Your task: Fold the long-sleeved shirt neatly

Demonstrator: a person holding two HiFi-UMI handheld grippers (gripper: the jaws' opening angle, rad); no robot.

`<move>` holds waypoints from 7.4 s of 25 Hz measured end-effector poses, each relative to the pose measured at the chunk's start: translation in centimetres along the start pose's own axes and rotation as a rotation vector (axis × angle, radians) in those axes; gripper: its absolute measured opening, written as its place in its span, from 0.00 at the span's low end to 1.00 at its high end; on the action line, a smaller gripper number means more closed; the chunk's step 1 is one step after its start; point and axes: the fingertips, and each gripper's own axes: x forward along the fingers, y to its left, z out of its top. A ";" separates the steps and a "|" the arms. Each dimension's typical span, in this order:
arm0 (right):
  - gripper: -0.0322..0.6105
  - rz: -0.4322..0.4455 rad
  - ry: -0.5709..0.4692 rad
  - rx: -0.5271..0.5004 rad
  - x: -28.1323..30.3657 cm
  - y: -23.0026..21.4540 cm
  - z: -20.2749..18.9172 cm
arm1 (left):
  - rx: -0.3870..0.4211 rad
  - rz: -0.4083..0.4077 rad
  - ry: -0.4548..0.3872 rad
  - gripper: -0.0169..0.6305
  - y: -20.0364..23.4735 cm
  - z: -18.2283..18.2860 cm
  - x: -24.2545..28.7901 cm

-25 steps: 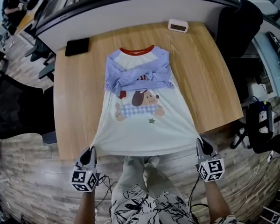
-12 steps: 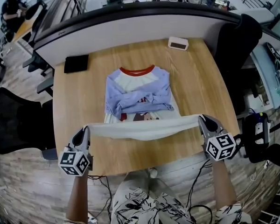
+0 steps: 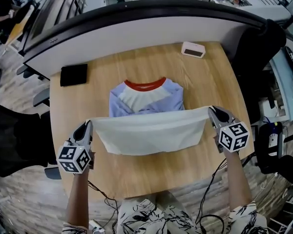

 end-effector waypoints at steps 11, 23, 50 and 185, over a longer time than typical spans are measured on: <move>0.11 0.001 0.085 0.008 9.2 -3.9 3.2 | 0.004 -0.014 0.056 0.05 4.3 2.1 8.9; 0.11 0.046 0.190 0.042 17.5 -7.5 1.7 | -0.061 0.005 0.152 0.05 8.0 0.6 17.2; 0.53 0.515 0.145 -0.611 21.1 -4.9 1.7 | 0.784 -0.424 0.118 0.39 5.4 -0.6 19.2; 0.06 -0.046 -0.715 -0.065 -40.5 12.1 2.6 | 0.221 0.217 -0.602 0.03 -21.1 4.1 -38.9</move>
